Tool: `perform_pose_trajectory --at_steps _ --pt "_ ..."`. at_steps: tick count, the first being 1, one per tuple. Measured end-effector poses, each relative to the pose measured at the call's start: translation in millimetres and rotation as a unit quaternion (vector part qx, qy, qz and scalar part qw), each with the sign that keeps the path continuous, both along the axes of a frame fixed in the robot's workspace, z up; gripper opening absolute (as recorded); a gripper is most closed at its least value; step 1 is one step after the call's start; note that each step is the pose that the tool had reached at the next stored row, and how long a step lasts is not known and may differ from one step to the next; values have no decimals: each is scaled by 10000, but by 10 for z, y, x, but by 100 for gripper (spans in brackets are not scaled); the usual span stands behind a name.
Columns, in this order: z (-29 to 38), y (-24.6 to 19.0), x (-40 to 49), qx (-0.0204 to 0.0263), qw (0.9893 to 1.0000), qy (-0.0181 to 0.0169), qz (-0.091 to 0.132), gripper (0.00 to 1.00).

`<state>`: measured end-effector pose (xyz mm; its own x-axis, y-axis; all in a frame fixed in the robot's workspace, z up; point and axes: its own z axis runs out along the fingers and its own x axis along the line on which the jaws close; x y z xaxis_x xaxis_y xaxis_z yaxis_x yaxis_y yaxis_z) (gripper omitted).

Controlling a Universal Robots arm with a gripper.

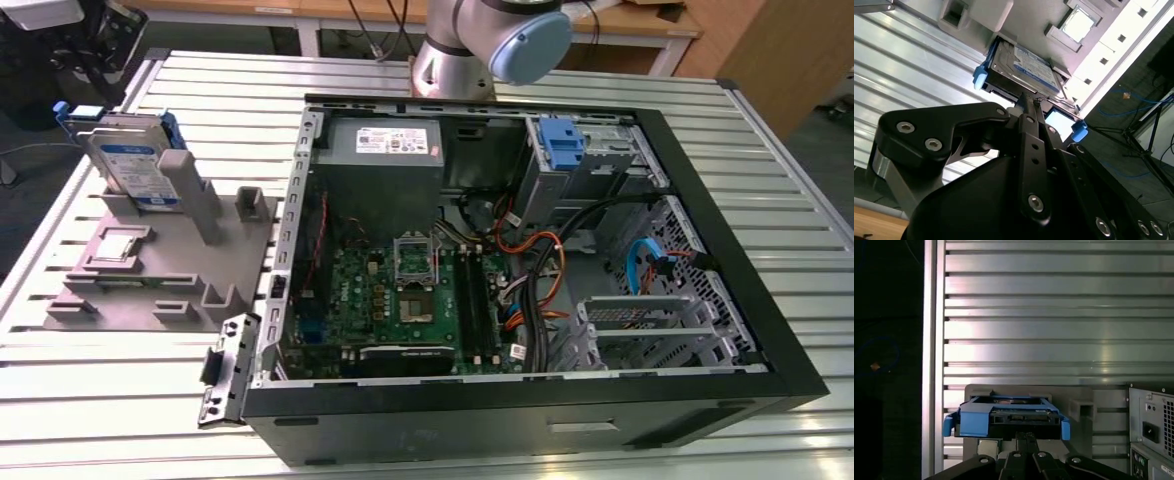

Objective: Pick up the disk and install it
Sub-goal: 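Reach for the disk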

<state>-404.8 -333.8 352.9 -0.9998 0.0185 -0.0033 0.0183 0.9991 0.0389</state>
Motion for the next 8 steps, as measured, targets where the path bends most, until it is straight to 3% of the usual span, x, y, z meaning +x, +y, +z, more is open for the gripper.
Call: perform_pose_trajectory --at_steps 8 --pt "-53 -30 -49 0 10000 1 9 10"
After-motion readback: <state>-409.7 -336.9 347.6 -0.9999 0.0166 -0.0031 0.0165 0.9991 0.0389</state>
